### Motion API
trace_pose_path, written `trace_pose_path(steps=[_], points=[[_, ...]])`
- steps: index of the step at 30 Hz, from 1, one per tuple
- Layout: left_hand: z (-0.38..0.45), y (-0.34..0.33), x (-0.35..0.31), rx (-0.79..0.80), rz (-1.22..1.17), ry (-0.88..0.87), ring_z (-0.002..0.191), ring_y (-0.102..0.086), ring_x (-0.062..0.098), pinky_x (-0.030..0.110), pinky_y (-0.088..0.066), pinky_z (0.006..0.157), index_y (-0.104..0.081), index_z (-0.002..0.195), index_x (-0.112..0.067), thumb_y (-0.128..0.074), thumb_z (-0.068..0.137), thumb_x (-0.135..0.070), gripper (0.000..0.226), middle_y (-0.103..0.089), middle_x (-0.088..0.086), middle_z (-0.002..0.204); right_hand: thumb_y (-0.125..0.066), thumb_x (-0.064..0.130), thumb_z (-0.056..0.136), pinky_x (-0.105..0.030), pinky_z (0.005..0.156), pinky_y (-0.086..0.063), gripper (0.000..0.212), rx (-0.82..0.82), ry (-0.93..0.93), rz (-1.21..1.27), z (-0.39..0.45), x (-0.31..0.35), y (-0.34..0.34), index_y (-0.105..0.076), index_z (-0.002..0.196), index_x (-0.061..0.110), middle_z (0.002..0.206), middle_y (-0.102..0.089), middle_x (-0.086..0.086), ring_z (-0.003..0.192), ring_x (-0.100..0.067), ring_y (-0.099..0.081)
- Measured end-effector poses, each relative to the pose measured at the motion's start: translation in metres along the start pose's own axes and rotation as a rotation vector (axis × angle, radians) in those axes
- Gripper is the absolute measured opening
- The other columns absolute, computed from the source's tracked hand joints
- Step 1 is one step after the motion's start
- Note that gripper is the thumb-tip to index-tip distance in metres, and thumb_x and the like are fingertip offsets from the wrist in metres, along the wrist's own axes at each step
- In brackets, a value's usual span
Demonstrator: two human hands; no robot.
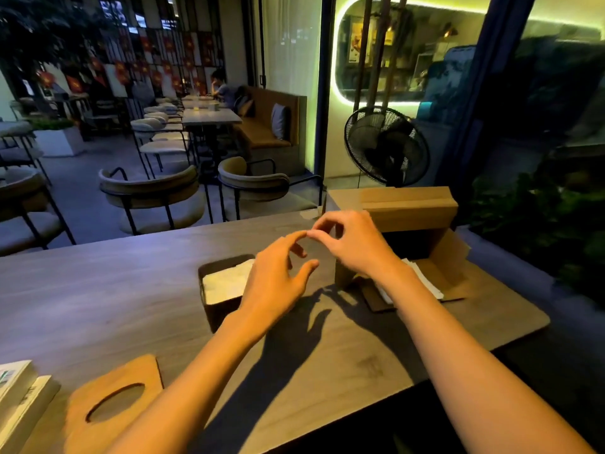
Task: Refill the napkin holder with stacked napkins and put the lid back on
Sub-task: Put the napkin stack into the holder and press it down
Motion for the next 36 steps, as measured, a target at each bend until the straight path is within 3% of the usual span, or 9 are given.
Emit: trace_pose_path(steps=[4,8,10,13,19,25,28,34,36], points=[[0.008,-0.047,-0.031,0.028,-0.193,-0.011,0.079,-0.064,0.003,0.017,-0.055,0.071,-0.037,0.146,-0.029,-0.072,0.088,-0.033,0.068,-0.062,-0.012,0.103,-0.064,0.035,0.098,-0.033,0.076,-0.056,0.015,-0.072,-0.094,-0.02,-0.025,-0.043,0.034,-0.076,0.097,0.026,0.088,-0.071,0.01,0.083,-0.008,-0.065],[0.011,-0.097,-0.055,0.092,-0.258,-0.016,0.079,-0.064,0.005,0.014,-0.053,0.073,-0.046,0.136,-0.021,-0.072,0.089,-0.025,0.053,-0.063,-0.005,0.1,-0.063,0.037,0.097,-0.04,0.074,-0.057,0.015,-0.152,-0.229,-0.081,-0.054,-0.098,0.058,-0.074,0.092,0.029,0.085,-0.071,0.012,0.081,-0.009,-0.065],[0.013,-0.123,-0.059,0.135,-0.23,-0.006,0.077,-0.063,0.005,0.018,-0.055,0.073,-0.051,0.132,-0.019,-0.071,0.09,-0.026,0.047,-0.063,-0.004,0.101,-0.064,0.035,0.097,-0.042,0.073,-0.057,0.013,-0.162,-0.29,-0.098,-0.066,-0.123,0.063,-0.073,0.091,0.028,0.083,-0.07,0.012,0.077,-0.009,-0.063],[0.015,-0.16,-0.052,0.231,-0.142,0.012,0.077,-0.065,0.005,0.035,-0.059,0.079,-0.055,0.131,-0.023,-0.069,0.09,-0.034,0.044,-0.063,-0.004,0.107,-0.067,0.03,0.095,-0.044,0.075,-0.058,0.008,-0.164,-0.369,-0.1,-0.081,-0.157,0.065,-0.073,0.09,0.027,0.083,-0.071,0.01,0.078,-0.011,-0.065],[0.014,-0.207,-0.035,0.373,0.009,0.018,0.112,-0.06,0.022,0.042,-0.051,0.097,-0.052,0.137,-0.017,-0.067,0.09,-0.039,0.054,-0.057,0.006,0.129,-0.071,0.024,0.095,-0.043,0.079,-0.059,0.007,-0.125,-0.504,-0.092,-0.103,-0.203,0.062,-0.074,0.099,0.02,0.09,-0.072,0.003,0.085,-0.015,-0.066],[0.013,-0.226,-0.022,0.437,0.239,0.008,0.145,-0.028,0.023,0.044,-0.026,0.115,-0.034,0.151,-0.022,-0.054,0.093,-0.054,0.069,-0.035,0.004,0.155,-0.068,0.021,0.097,-0.034,0.087,-0.053,0.024,-0.117,-0.662,-0.076,-0.115,-0.232,0.046,-0.07,0.119,0.01,0.115,-0.071,-0.01,0.105,-0.026,-0.065],[0.011,-0.234,-0.017,0.488,0.278,0.02,0.151,-0.014,0.023,0.047,-0.015,0.119,-0.026,0.155,-0.029,-0.046,0.095,-0.058,0.069,-0.021,0.003,0.163,-0.064,0.021,0.1,-0.028,0.083,-0.046,0.035,-0.091,-0.739,-0.042,-0.119,-0.238,0.036,-0.063,0.132,0.007,0.128,-0.065,-0.012,0.116,-0.028,-0.062],[0.002,-0.246,-0.009,0.575,0.339,0.021,0.152,-0.011,0.021,0.049,-0.008,0.12,-0.025,0.154,-0.039,-0.033,0.099,-0.06,0.06,-0.015,0.0,0.165,-0.064,0.024,0.101,-0.031,0.076,-0.045,0.037,-0.098,-0.861,-0.053,-0.121,-0.243,0.032,-0.06,0.132,0.005,0.13,-0.061,-0.016,0.115,-0.032,-0.062],[0.001,-0.244,-0.008,0.556,0.331,0.021,0.152,-0.012,0.02,0.048,-0.008,0.119,-0.027,0.153,-0.04,-0.033,0.098,-0.06,0.058,-0.016,-0.002,0.165,-0.063,0.029,0.101,-0.032,0.073,-0.043,0.035,-0.071,-0.908,-0.04,-0.123,-0.245,0.029,-0.061,0.125,0.004,0.124,-0.063,-0.016,0.103,-0.029,-0.062]])
Point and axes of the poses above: each hand's wrist, its own z-axis towards the middle knuckle, its own y-axis out of the back of the hand, x = y × z, the point moved 8 cm from there along z, towards the middle knuckle
